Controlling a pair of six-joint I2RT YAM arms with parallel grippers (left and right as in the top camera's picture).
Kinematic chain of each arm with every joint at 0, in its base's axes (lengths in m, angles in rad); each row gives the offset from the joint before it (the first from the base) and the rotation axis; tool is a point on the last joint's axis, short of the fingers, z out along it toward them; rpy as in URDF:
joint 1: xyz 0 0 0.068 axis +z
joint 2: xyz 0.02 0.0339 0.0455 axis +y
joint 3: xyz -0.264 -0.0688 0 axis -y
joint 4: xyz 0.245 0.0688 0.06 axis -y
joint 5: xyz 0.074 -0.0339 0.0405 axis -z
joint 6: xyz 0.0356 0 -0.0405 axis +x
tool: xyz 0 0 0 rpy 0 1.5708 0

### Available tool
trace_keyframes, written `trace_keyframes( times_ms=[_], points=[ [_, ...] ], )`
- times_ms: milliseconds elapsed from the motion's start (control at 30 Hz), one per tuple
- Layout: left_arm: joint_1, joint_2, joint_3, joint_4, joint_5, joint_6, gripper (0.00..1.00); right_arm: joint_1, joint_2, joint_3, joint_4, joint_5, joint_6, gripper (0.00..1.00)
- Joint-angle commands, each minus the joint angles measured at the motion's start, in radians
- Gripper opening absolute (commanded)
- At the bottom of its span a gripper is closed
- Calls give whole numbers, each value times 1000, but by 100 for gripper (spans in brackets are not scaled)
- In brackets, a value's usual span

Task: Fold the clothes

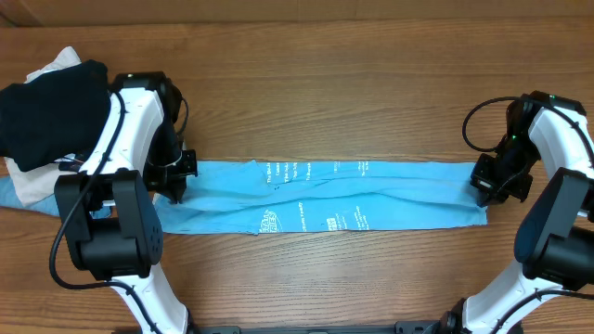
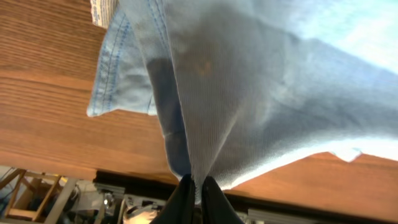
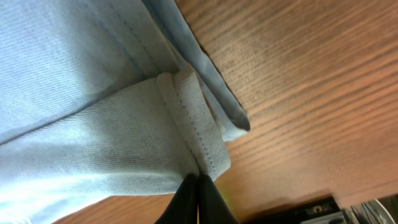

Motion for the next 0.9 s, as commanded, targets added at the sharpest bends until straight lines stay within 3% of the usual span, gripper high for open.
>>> trace_keyframes(
  times_ms=[0, 433, 533, 667, 767, 867],
  points=[
    [-6, -18, -64, 38, -19, -35, 9, -2, -24, 19, -20, 21, 11, 4],
    [0, -18, -153, 134, -70, -87, 8, -2, -24, -3, -31, 25, 19, 4],
    [0, -18, -153, 164, -100, -122, 18, -2, -24, -21, -23, 26, 19, 4],
    [1, -18, -153, 221, -98, -135, 20, -3, -24, -26, 10, 35, 26, 25],
    [1, -18, -153, 253, -97, -140, 22, -3, -24, -26, 43, 19, 26, 49],
    [-1, -18, -153, 278, -95, -140, 25, -3, -24, -26, 67, 17, 26, 56]
  ],
)
